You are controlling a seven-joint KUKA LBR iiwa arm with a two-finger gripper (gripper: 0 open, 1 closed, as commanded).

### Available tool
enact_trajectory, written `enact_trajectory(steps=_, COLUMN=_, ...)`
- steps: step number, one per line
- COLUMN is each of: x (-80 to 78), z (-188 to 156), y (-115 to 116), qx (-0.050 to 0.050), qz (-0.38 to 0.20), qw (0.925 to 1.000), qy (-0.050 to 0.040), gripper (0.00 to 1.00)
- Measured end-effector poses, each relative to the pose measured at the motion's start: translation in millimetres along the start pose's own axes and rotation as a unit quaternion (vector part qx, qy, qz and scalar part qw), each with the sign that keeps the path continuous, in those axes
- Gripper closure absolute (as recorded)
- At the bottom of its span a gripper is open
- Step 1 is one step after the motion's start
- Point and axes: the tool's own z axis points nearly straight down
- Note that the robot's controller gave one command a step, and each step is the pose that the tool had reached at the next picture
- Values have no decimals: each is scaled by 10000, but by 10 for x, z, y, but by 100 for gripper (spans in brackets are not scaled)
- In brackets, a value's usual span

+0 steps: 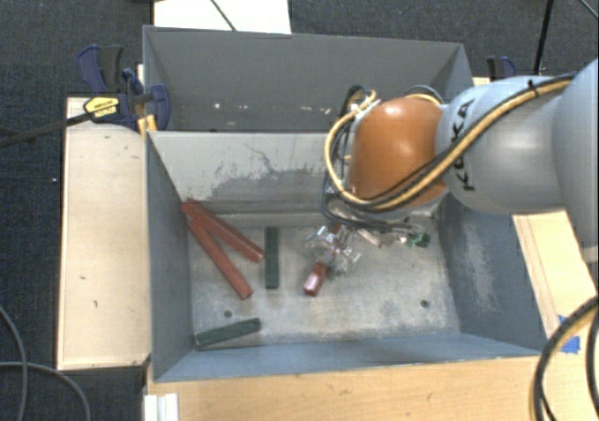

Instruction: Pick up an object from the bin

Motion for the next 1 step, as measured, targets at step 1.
enact_trajectory(steps=1, x=-129, z=-1457, y=-21, qx=5, qz=331, qw=9995, qy=3, gripper=100)
